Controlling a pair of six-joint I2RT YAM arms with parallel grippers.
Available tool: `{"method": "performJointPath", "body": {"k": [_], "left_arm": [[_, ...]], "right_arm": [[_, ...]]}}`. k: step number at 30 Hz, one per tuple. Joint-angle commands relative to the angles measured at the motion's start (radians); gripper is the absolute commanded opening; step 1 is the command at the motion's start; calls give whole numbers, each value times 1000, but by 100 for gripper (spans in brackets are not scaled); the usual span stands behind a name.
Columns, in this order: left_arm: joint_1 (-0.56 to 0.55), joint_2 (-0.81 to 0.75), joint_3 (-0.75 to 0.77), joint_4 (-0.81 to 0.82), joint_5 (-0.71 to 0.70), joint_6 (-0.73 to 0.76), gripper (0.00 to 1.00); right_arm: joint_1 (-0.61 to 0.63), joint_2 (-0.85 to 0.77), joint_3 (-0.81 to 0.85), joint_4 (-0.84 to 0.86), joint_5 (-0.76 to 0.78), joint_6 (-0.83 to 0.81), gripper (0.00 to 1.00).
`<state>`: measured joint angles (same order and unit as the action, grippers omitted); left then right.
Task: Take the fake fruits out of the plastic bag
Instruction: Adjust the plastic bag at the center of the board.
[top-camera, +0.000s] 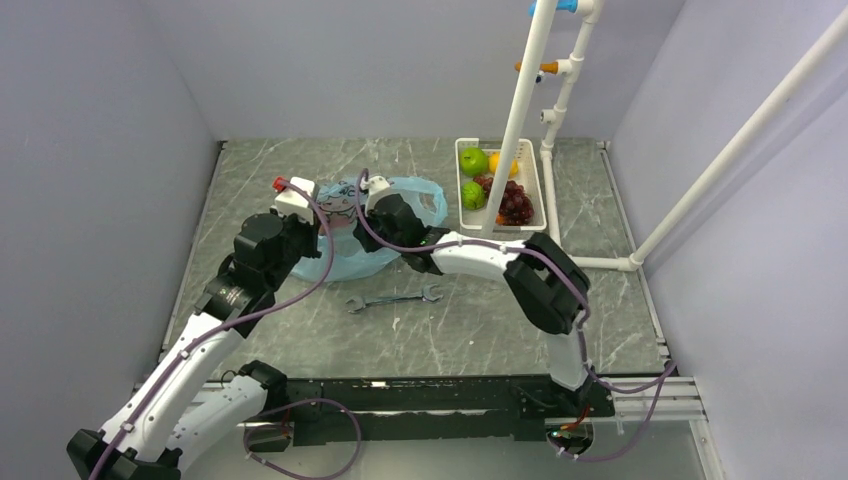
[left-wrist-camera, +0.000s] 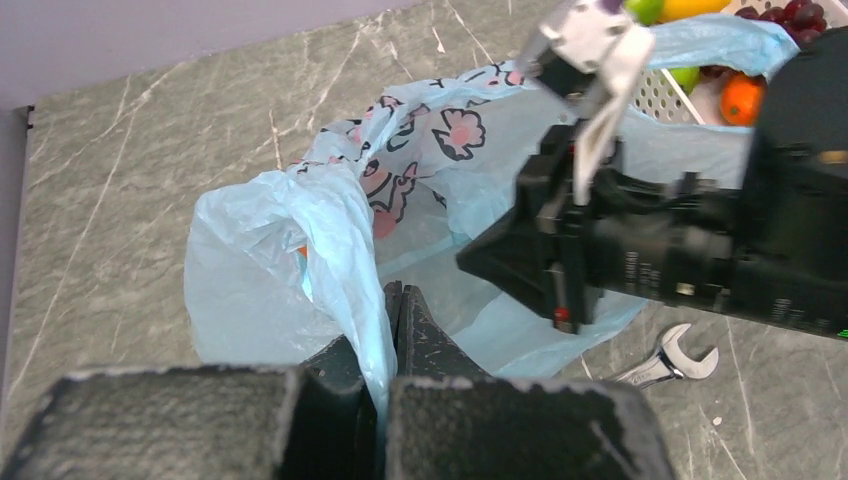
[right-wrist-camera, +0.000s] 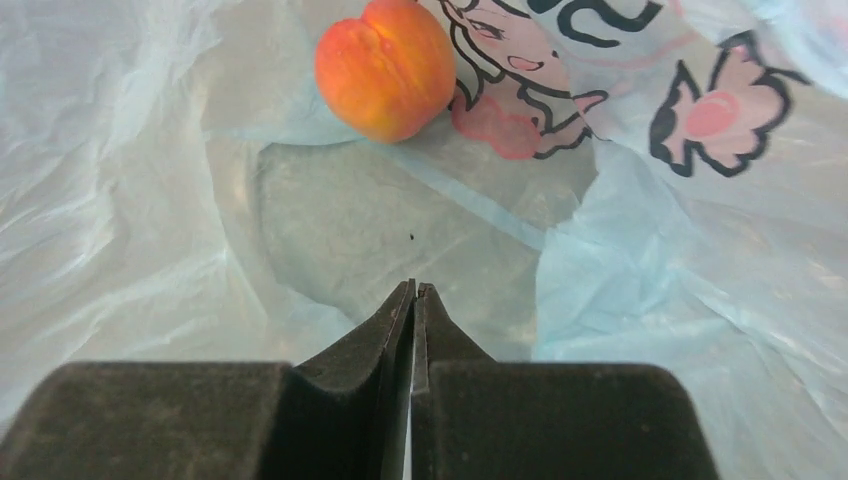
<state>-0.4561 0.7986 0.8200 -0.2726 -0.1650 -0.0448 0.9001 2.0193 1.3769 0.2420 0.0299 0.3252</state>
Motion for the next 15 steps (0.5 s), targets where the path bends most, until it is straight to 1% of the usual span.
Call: {"method": "performJointPath", "body": {"k": [1,4,6,8,10,13,15], "left_arm": [[-4,-28,20,40,-33,-1,0],[-4,-27,34,23,-16,0,0],[-4,-52,12,50,34,8,0],[-4,-91,-14,92,86,17,0],[-4,-124,-28,109,95,16,0],[-5,-150,-46,119,31,13,0],[-4,-145,-43,114,-12,7,0]], "right_arm": [[1,-127,-68,72,45,-38,6],[0,-141,-77,52,47,-69,7],[1,-133,-70,24,31,-63,10],[6,-131,-95,31,-14,-48,18],[18,-137,-134,50,-25,-31,29],[39,-154,-196,52,-53,-20,41],[52,-162,-231,36,-58,-11,43]]}}
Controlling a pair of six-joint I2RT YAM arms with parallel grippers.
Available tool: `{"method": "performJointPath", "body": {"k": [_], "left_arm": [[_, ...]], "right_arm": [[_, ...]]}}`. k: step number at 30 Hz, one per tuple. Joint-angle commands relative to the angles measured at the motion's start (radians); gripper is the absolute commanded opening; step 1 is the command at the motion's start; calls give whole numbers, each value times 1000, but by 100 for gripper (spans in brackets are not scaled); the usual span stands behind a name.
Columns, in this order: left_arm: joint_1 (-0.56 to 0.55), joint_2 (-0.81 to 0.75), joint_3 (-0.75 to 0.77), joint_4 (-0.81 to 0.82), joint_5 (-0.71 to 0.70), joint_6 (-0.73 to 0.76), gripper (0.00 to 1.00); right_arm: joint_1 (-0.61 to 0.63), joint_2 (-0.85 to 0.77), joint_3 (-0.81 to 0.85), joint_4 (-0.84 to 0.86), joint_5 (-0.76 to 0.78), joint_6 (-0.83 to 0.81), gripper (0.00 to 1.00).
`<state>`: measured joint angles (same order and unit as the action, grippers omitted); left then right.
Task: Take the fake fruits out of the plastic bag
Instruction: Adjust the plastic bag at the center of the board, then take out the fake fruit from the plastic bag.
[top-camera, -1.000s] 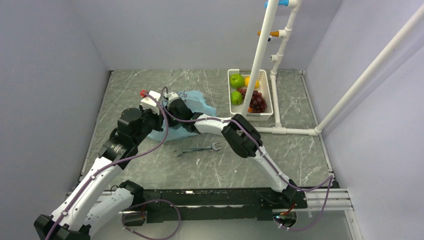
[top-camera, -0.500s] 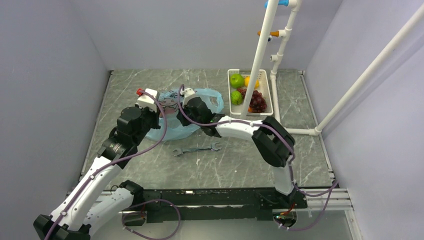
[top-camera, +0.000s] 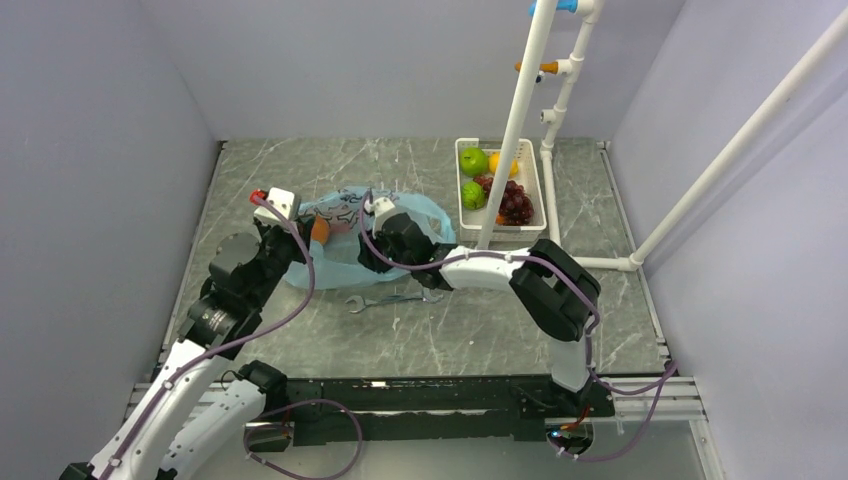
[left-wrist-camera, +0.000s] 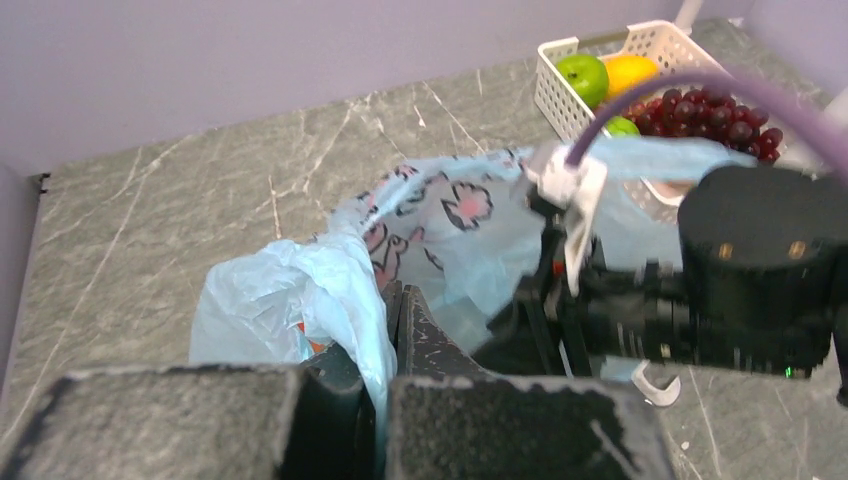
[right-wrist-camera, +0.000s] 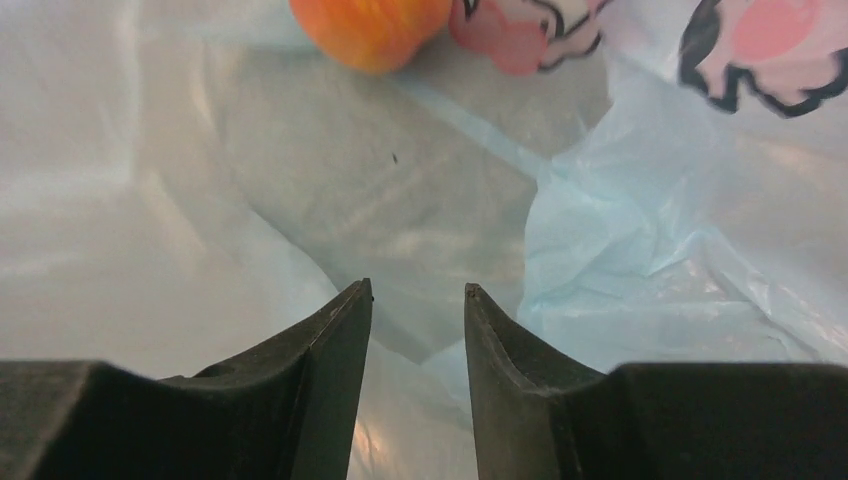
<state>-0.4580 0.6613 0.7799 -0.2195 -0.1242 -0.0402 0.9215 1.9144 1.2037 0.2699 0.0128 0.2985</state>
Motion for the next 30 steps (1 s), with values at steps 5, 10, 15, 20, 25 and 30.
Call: {"method": "performJointPath", "body": {"k": [5,10,15,20,25,30], "left_arm": [[-3,14,11,32,-137,-33,0],[-4,9,14,31,-112,-31,0],[-3,34,16,56,49,-16,0],[-4,44,4,76,101,-17,0],[-5,48,6,77,147,-18,0],[-11,55,1,87,176,-16,0]], "right_arm": [[60,-112,-174,-43,69,4,44],[73,-217,-331,-38,202,48,44],[74,-300,-360,-30,196,39,47],[72,-296,-259,21,194,-4,69],[71,-160,-96,98,251,12,86],[72,-8,28,213,287,18,99]]}}
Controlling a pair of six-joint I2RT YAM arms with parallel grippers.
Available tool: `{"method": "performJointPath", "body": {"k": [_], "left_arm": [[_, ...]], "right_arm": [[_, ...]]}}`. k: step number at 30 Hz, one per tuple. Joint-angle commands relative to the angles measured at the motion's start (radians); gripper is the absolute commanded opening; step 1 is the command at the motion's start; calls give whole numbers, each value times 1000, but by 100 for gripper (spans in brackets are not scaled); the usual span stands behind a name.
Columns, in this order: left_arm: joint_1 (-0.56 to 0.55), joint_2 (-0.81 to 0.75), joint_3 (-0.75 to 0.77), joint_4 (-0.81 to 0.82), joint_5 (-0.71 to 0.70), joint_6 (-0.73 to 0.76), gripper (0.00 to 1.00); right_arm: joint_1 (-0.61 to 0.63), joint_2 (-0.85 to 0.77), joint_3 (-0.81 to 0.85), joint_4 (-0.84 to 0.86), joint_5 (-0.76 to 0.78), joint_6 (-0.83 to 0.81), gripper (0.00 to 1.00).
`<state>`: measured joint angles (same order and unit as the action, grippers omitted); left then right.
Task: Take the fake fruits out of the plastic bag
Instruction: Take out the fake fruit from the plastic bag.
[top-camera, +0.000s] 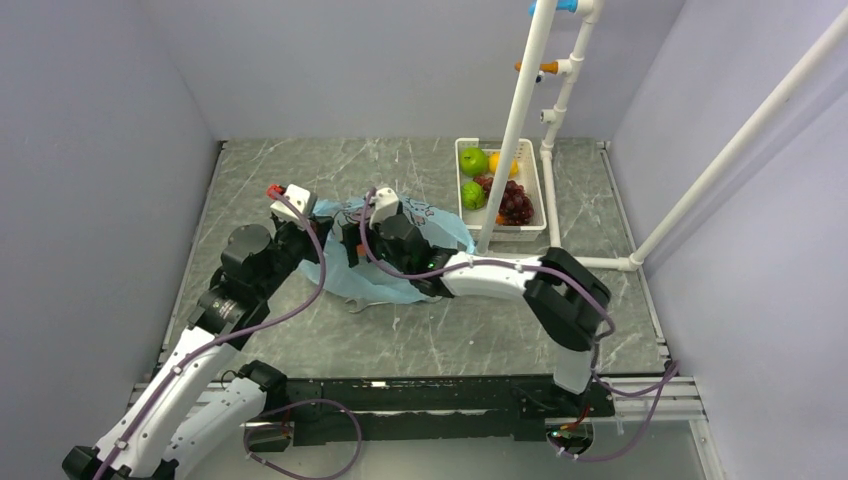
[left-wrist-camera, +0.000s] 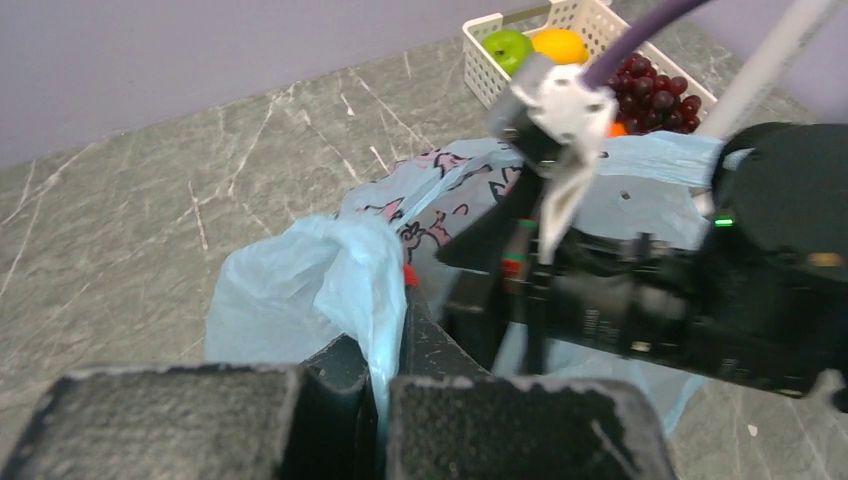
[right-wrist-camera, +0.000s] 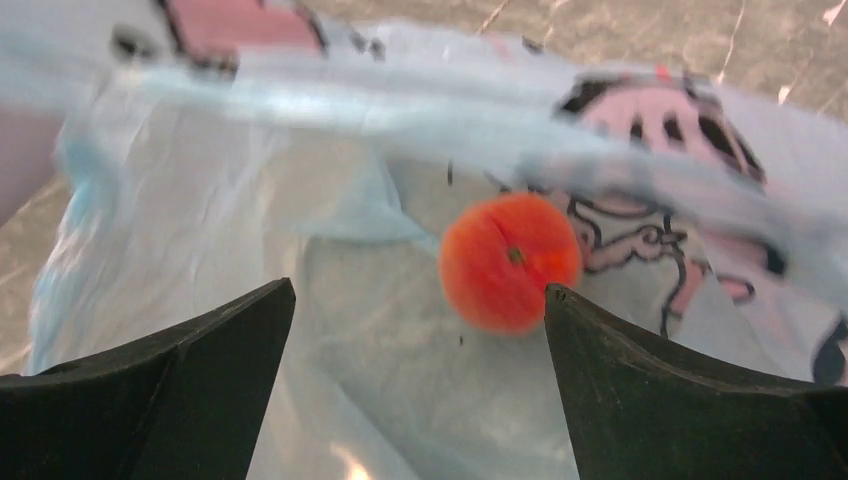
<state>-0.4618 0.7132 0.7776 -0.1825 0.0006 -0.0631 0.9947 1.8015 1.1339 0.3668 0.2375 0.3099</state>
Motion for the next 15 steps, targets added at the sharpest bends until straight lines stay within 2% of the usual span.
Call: {"method": "performJointPath", "body": {"k": [1,6,15], "left_arm": [[-9,6,6,49,53,6,0],[-10,1,4,53,57,6,0],[-15,-17,11,41,25,20,0]], "right_arm": [[-3,145,141,105,74,1,99],[-2,298,289,65,147,-34,99],[-5,376,267,16,295,-91,99]]}}
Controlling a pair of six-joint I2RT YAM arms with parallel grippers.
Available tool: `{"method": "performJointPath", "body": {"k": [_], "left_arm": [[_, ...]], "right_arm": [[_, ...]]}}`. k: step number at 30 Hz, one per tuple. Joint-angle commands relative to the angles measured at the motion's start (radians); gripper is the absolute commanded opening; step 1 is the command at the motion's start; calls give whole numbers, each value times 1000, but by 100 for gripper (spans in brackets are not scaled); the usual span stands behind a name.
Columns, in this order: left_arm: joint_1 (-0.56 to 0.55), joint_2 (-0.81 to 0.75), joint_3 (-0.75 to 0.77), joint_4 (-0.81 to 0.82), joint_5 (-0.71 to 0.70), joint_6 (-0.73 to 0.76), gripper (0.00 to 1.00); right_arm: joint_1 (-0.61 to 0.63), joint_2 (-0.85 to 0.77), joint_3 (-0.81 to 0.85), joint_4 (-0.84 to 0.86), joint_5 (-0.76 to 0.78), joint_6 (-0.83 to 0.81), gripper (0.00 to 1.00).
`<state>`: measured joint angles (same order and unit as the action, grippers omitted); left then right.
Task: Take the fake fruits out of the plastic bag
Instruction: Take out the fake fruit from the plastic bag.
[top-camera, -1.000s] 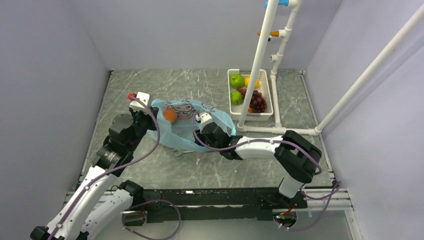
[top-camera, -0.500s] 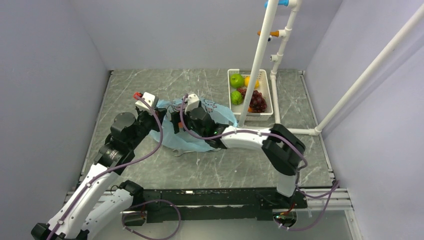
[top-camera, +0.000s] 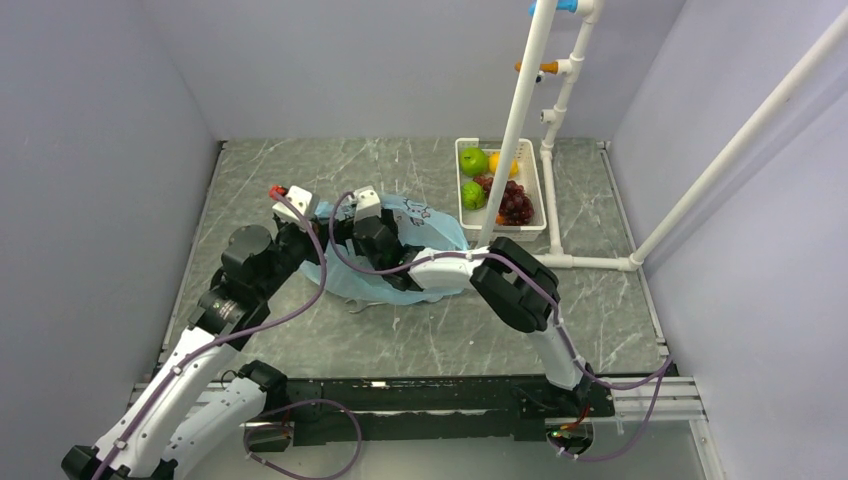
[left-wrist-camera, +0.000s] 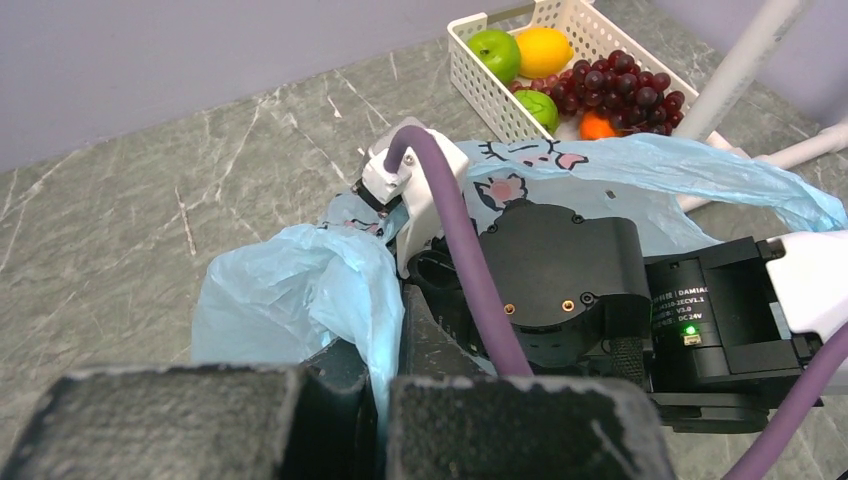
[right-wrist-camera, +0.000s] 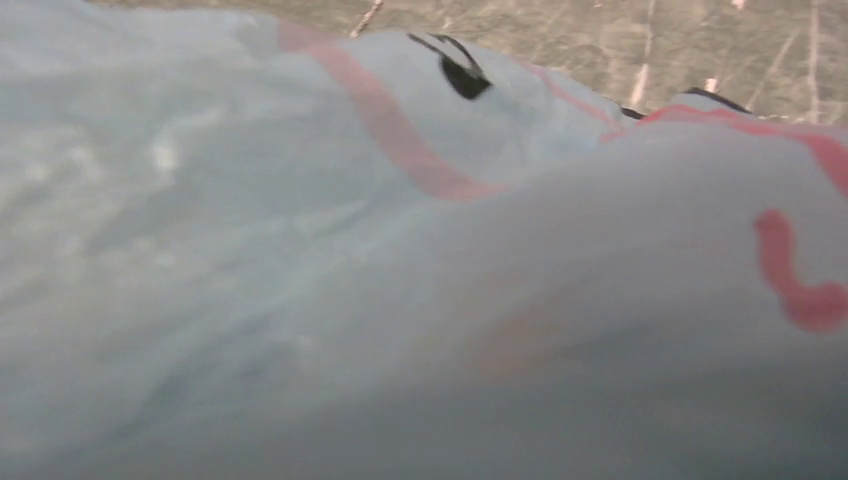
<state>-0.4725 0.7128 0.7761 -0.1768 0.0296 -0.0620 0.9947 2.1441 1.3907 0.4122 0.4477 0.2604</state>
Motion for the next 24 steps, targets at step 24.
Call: {"method": "performJointPath", "body": {"k": [24], "left_arm": [[-5,33,18,25,-5,15,0]], "right_arm": [[-28,55,-99,68,184,-205,94]]}}
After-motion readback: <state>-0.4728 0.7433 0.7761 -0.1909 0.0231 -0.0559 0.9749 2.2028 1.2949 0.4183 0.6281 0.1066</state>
